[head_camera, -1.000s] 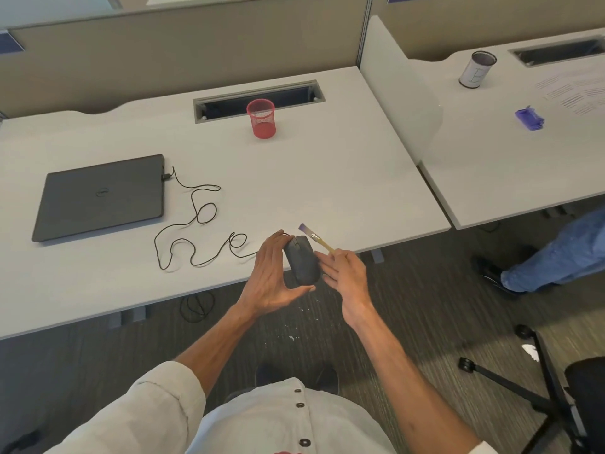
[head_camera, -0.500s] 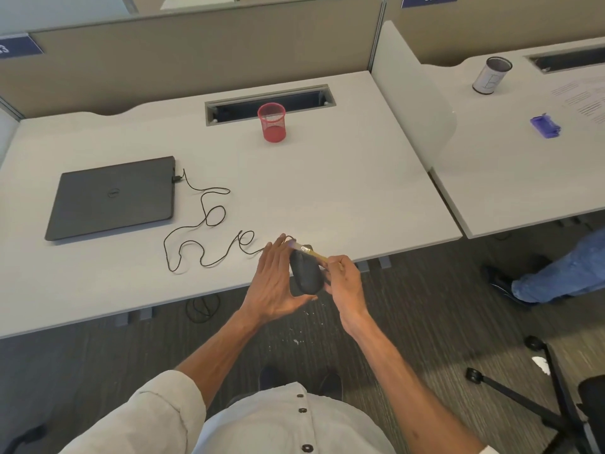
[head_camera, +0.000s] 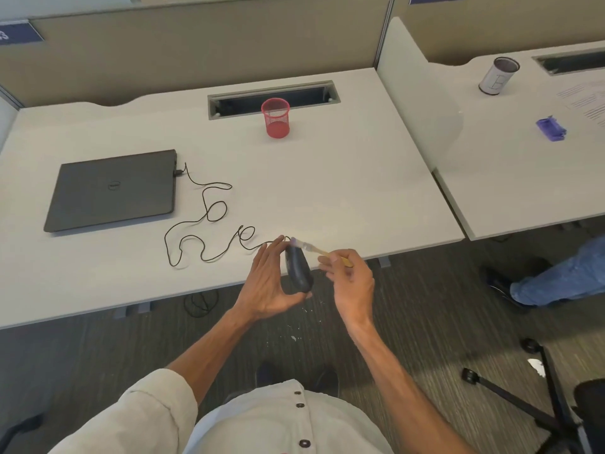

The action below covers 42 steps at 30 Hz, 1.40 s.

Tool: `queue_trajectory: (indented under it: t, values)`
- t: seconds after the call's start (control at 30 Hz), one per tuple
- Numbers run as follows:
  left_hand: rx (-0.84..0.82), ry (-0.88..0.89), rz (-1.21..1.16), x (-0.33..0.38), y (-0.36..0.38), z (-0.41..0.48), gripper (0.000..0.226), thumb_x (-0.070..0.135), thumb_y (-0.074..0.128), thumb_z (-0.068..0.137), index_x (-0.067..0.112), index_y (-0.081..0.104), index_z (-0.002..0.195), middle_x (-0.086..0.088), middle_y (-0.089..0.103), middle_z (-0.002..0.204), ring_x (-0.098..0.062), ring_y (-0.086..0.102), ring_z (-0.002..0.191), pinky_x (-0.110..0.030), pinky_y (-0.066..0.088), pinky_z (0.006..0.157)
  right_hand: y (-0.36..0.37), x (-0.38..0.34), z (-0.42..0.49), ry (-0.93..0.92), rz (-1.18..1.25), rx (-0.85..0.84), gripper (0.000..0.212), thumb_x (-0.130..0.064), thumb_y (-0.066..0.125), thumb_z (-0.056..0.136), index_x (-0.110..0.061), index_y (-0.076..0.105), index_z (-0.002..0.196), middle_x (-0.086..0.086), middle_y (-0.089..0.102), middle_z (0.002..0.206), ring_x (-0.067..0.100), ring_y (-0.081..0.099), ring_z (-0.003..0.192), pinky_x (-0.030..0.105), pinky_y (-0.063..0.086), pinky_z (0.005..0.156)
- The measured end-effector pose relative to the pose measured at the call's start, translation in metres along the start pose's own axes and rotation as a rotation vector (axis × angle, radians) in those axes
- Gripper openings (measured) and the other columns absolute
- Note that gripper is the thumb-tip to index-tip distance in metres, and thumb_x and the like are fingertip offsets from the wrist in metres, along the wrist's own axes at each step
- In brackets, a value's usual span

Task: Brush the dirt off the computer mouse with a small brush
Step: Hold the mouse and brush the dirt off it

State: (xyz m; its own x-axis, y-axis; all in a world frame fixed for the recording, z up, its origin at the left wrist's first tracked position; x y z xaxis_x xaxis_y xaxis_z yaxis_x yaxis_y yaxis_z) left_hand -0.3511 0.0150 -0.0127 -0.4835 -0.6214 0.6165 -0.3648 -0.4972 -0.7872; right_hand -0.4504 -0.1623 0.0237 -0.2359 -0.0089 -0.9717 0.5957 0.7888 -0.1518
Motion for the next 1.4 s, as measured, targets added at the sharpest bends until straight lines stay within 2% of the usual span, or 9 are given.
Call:
queue_trajectory:
  t: [0.1, 0.17, 0.37, 0.57, 0.77, 0.93, 1.13, 1.23, 1.4]
  values:
    - [-0.002, -0.013, -0.034, -0.002, -0.003, 0.001, 0.125, 0.075, 0.087, 0.072, 0.021, 0.025, 0.167, -0.001, 0.028, 0.176, -0.018, 0.026, 0.166, -0.047, 0.019, 0.138, -0.019, -0.01, 0.003, -0.155, -0.152, -0.003, 0.016, -0.028, 0.065, 0.11, -0.019, 0.076, 0.119, -0.014, 0.084, 0.096, 0.002, 0.081, 0.092, 0.014, 0.062, 0.087]
    - [-0.013, -0.01, -0.044, -0.003, -0.005, 0.003, 0.125, 0.077, 0.085, 0.072, 0.022, 0.025, 0.167, -0.001, 0.027, 0.177, -0.019, 0.025, 0.166, -0.049, 0.018, 0.139, -0.025, -0.015, 0.002, -0.257, -0.299, -0.039, 0.02, -0.025, 0.069, 0.108, -0.018, 0.079, 0.124, -0.012, 0.085, 0.102, 0.002, 0.08, 0.093, 0.015, 0.063, 0.085]
    - [-0.017, 0.0, -0.025, -0.006, -0.009, 0.006, 0.127, 0.077, 0.087, 0.072, 0.019, 0.025, 0.167, -0.004, 0.028, 0.177, -0.017, 0.023, 0.167, -0.048, 0.012, 0.14, -0.027, -0.028, -0.002, -0.522, -0.512, -0.108, 0.03, -0.022, 0.068, 0.105, -0.006, 0.08, 0.127, 0.004, 0.085, 0.112, 0.021, 0.082, 0.1, 0.043, 0.069, 0.089]
    - [-0.005, 0.001, -0.023, -0.003, -0.013, 0.007, 0.129, 0.078, 0.084, 0.072, 0.018, 0.024, 0.168, -0.003, 0.027, 0.178, -0.014, 0.021, 0.166, -0.045, 0.01, 0.14, -0.019, -0.041, -0.008, -0.704, -0.69, -0.133, 0.023, -0.009, 0.078, 0.101, -0.005, 0.081, 0.124, 0.007, 0.085, 0.111, 0.026, 0.082, 0.097, 0.045, 0.069, 0.087]
    - [0.0, -0.009, -0.034, -0.004, -0.017, 0.006, 0.131, 0.075, 0.088, 0.072, 0.015, 0.025, 0.17, -0.005, 0.028, 0.178, -0.019, 0.022, 0.168, -0.052, 0.014, 0.139, -0.027, -0.048, -0.013, -0.75, -0.825, -0.219, 0.013, -0.013, 0.075, 0.103, -0.012, 0.082, 0.115, 0.002, 0.083, 0.096, 0.025, 0.078, 0.082, 0.048, 0.064, 0.077]
    - [-0.002, -0.001, -0.025, -0.006, -0.021, 0.005, 0.131, 0.075, 0.089, 0.072, 0.017, 0.023, 0.17, -0.004, 0.027, 0.178, -0.018, 0.021, 0.168, -0.053, 0.015, 0.139, -0.044, -0.048, -0.016, -0.724, -0.864, -0.25, 0.008, -0.023, 0.075, 0.103, -0.023, 0.081, 0.108, -0.01, 0.082, 0.095, 0.004, 0.065, 0.079, 0.044, 0.059, 0.082]
    - [0.002, 0.018, -0.004, -0.001, -0.019, 0.003, 0.128, 0.07, 0.091, 0.074, 0.015, 0.023, 0.168, -0.004, 0.029, 0.177, -0.017, 0.022, 0.168, -0.053, 0.013, 0.139, -0.027, -0.066, -0.018, -0.786, -0.819, -0.11, 0.021, -0.015, 0.079, 0.101, -0.014, 0.083, 0.122, -0.002, 0.085, 0.103, 0.017, 0.077, 0.084, 0.039, 0.058, 0.075]
    - [0.02, 0.012, -0.008, 0.001, -0.02, 0.003, 0.129, 0.07, 0.091, 0.074, 0.014, 0.024, 0.169, -0.005, 0.029, 0.177, -0.018, 0.023, 0.167, -0.052, 0.014, 0.139, -0.018, -0.069, -0.019, -0.799, -0.886, -0.176, 0.02, -0.014, 0.078, 0.101, -0.013, 0.082, 0.121, 0.0, 0.083, 0.096, 0.021, 0.074, 0.073, 0.038, 0.055, 0.072]
    - [0.029, -0.01, -0.004, 0.0, -0.025, 0.003, 0.13, 0.071, 0.091, 0.074, 0.012, 0.025, 0.169, -0.006, 0.029, 0.177, -0.019, 0.023, 0.167, -0.052, 0.015, 0.139, -0.03, -0.066, -0.018, -0.764, -0.981, -0.387, 0.014, -0.026, 0.067, 0.108, -0.023, 0.08, 0.114, -0.006, 0.078, 0.086, 0.021, 0.067, 0.068, 0.041, 0.054, 0.082]
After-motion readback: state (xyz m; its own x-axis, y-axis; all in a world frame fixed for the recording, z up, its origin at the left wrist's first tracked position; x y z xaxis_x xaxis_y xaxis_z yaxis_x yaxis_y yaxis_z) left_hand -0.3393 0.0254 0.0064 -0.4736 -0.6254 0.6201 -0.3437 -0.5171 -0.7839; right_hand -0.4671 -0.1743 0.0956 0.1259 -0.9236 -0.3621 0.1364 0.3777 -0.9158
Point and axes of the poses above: each hand's wrist, its own z-axis towards the middle knuckle, its own y-axis out of the palm, x = y × z, the point moved 4 cm from there along z, towards the middle knuckle
